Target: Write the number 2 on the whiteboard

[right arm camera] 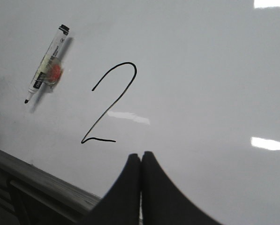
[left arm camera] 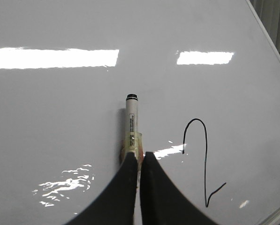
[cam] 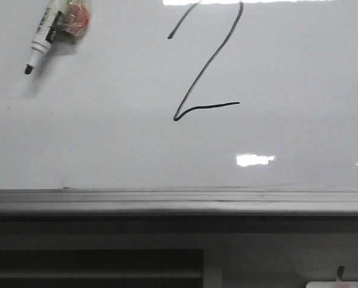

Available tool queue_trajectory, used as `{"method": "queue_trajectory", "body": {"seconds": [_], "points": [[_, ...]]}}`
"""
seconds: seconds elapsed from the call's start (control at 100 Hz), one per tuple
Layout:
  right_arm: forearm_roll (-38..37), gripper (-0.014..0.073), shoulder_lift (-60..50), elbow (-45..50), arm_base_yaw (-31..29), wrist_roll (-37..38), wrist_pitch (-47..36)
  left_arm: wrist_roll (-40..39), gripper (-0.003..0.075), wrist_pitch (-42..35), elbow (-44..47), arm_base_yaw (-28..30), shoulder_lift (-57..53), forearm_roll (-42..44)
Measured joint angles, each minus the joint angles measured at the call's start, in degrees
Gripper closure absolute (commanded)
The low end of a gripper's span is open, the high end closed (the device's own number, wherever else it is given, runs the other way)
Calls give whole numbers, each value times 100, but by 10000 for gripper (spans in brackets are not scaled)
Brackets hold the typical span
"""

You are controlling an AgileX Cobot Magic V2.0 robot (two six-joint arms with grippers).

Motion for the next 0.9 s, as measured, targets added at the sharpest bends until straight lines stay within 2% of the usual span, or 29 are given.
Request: {"method": "queue_trajectory", "body": {"seconds": [0.08, 0.15, 0.39, 0.58, 0.68, 0.9], "points": [[0, 663, 0, 0, 0, 0, 0, 0, 740, 43, 79, 207, 0, 96], [0, 663, 0, 0, 0, 0, 0, 0, 740, 115, 141, 610, -24, 124], [0, 663, 0, 0, 0, 0, 0, -28, 740, 252, 501, 2397, -724, 229], [0, 663, 0, 0, 0, 0, 0, -464, 740, 614, 1057, 3601, -1427, 268], [12, 663, 0, 0, 0, 0, 0, -649, 740, 727, 1121, 3804, -1484, 463], [12, 663, 0, 0, 0, 0, 0, -748, 740, 812, 1121, 3815, -1484, 631]]}}
